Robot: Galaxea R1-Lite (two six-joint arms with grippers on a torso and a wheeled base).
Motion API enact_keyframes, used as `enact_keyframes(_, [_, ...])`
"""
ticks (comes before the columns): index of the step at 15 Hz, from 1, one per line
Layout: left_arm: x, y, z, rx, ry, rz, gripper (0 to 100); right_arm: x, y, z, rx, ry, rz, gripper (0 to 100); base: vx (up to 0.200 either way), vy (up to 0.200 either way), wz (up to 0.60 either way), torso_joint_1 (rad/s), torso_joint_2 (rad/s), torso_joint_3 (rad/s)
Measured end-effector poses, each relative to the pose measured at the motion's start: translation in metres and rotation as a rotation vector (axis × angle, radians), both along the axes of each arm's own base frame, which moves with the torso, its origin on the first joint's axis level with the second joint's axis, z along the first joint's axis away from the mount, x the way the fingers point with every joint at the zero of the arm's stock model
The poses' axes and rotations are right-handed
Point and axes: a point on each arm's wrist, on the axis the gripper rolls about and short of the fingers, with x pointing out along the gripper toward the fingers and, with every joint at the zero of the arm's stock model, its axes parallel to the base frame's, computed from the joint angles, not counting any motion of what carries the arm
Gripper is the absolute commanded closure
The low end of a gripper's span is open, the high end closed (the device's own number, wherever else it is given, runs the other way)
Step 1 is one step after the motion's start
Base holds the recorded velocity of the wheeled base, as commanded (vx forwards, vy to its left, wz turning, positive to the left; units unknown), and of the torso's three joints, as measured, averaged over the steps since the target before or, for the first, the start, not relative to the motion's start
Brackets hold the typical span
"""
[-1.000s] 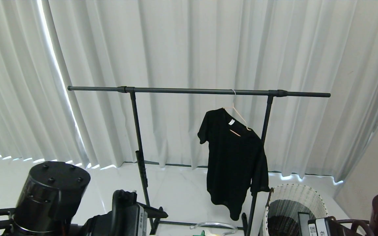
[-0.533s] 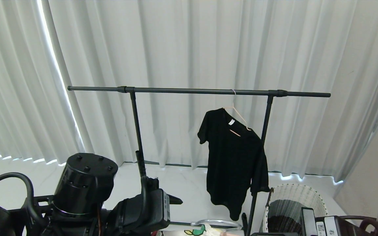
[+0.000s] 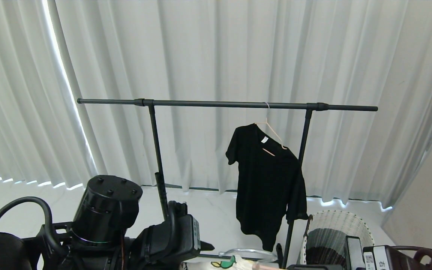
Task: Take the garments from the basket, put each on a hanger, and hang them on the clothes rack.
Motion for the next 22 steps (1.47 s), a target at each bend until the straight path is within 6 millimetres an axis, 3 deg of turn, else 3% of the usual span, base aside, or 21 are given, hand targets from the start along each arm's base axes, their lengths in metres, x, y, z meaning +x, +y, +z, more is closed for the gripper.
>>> enact_keyframes(3, [0.0, 0.0, 0.0, 0.001, 0.001, -0.002, 100, 0.0, 0.0, 0.0, -0.001, 0.001, -0.004, 100, 0.0, 0.0, 0.0, 0.0, 0.0, 0.0])
enact_keyframes(4, [0.0, 0.0, -0.001, 0.001, 0.002, -0.001, 100, 0.0, -0.001, -0.001, -0.003, 0.001, -0.004, 0, 0.0, 0.0, 0.0, 0.0, 0.0, 0.0])
enact_keyframes(11, [0.002, 0.008, -0.006, 0.017, 0.017, 0.037, 100, 0.003, -0.007, -0.004, -0.029, -0.011, -0.121, 0, 0.0, 0.0, 0.0, 0.0, 0.0, 0.0])
enact_keyframes(18, [0.027, 0.073, -0.013, 0.026, 0.01, 0.372, 100, 0.008, -0.042, -0.014, -0.034, 0.084, -0.337, 0, 0.0, 0.0, 0.0, 0.0, 0.0, 0.0])
enact_keyframes(22, [0.041, 0.081, 0.012, -0.065, -0.028, 0.499, 100, 0.014, -0.034, -0.015, -0.01, 0.364, -0.416, 0, 0.0, 0.0, 0.0, 0.0, 0.0, 0.0])
